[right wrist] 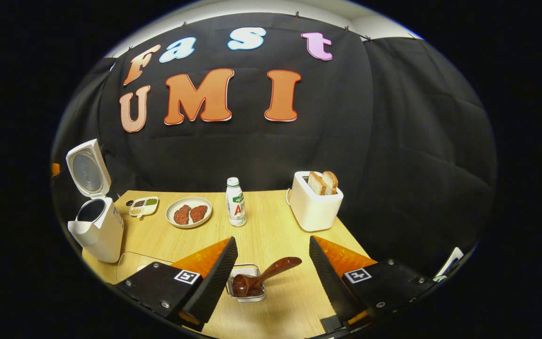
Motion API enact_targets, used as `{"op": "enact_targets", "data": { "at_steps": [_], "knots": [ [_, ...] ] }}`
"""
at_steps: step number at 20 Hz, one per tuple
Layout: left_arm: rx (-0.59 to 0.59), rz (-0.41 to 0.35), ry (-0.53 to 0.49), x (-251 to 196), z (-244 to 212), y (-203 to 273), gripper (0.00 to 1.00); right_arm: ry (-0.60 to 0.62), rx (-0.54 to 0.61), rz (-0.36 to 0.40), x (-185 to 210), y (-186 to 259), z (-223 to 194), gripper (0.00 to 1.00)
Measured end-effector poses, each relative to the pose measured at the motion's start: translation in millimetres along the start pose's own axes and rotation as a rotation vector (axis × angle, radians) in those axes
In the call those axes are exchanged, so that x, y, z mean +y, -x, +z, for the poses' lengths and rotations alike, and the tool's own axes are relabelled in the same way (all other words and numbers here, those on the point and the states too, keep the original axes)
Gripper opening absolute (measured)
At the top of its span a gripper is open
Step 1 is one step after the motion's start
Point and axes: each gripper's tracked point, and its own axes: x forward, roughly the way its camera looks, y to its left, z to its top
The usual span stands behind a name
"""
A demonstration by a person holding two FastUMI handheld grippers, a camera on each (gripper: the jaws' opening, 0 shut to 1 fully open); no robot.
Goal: Close the left gripper, press the button to open the rice cooker; take a wooden spoon from the chopstick holder with the right hand, scoop a spoonful of rice and pour it into the rice cooker, then put the wooden spoon back into the chopstick holder.
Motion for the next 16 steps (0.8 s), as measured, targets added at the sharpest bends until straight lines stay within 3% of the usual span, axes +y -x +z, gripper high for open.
{"op": "enact_targets", "data": {
  "at_steps": [2, 4, 5, 8, 9, 13, 15, 16],
  "knots": [
    [-0.026, -0.032, -0.019, -19, 3, 11, 0.06, -0.033, 0.031, 0.007, -4, -7, -13, 0.95],
    [-0.049, -0.062, -0.023, -35, 5, 17, 0.23, -0.069, 0.060, 0.013, -9, -13, -26, 0.96],
    [-0.062, -0.065, -0.026, -39, 7, 20, 0.43, -0.091, 0.077, 0.018, -11, -17, -33, 0.96],
    [-0.086, -0.069, -0.041, -53, 9, 29, 0.49, -0.147, 0.121, 0.044, -13, -29, -54, 0.95],
    [-0.094, -0.066, -0.046, -56, 9, 34, 0.61, -0.161, 0.136, 0.055, -12, -34, -62, 0.94],
    [-0.102, -0.062, -0.051, -72, 2, 51, 0.64, -0.247, 0.168, 0.100, -7, -55, -84, 0.90],
    [-0.090, -0.046, -0.060, -76, -3, 57, 0.84, -0.281, 0.171, 0.126, -3, -65, -90, 0.84],
    [-0.083, -0.036, -0.064, -77, -6, 60, 0.84, -0.290, 0.170, 0.138, 0, -70, -94, 0.82]
  ]
}}
